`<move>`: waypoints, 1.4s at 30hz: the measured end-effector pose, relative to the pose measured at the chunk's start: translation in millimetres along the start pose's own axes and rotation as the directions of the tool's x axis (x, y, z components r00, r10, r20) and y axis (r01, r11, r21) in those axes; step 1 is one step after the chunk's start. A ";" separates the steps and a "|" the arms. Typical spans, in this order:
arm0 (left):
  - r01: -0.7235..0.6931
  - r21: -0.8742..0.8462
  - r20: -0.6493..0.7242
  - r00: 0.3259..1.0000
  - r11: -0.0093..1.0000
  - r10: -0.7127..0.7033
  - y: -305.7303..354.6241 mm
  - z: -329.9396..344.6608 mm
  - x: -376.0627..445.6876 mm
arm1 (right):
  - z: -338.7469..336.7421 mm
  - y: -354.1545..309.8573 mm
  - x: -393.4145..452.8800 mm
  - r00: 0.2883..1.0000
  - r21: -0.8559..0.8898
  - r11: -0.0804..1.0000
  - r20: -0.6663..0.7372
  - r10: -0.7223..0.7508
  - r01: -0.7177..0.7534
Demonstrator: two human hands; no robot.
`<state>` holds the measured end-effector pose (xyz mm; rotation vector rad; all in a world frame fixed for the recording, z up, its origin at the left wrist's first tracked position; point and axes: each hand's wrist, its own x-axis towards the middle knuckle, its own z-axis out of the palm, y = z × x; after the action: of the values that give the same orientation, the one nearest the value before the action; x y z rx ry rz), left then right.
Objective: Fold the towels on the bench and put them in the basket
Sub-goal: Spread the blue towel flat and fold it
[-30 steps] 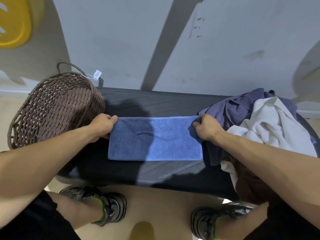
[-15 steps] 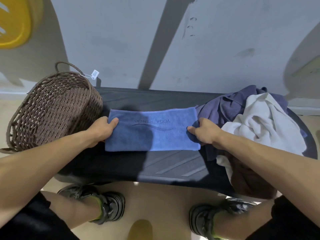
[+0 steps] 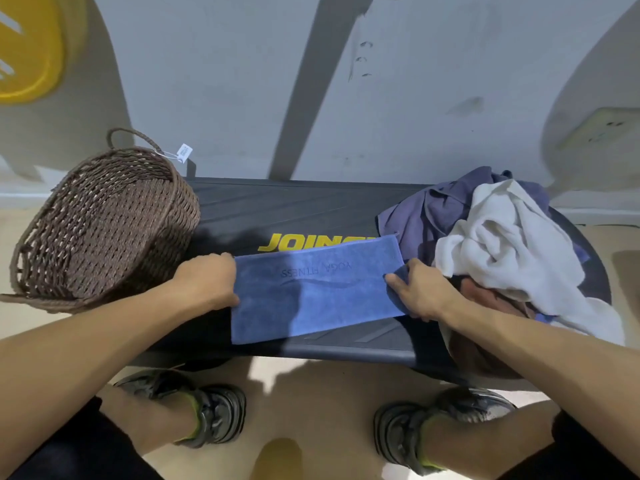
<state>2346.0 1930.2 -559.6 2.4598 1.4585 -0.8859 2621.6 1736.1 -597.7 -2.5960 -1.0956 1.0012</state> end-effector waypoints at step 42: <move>-0.246 -0.969 -0.213 0.747 -0.036 0.630 63.2 -124.3 4.3 | -122.0 -72.0 -36.0 0.917 0.952 0.307 0.136 -0.375 -0.015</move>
<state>2451.8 1951.5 -471.2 1.3594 0.5332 0.0308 2638.6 1777.2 -458.4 -1.2927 -0.4935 1.4586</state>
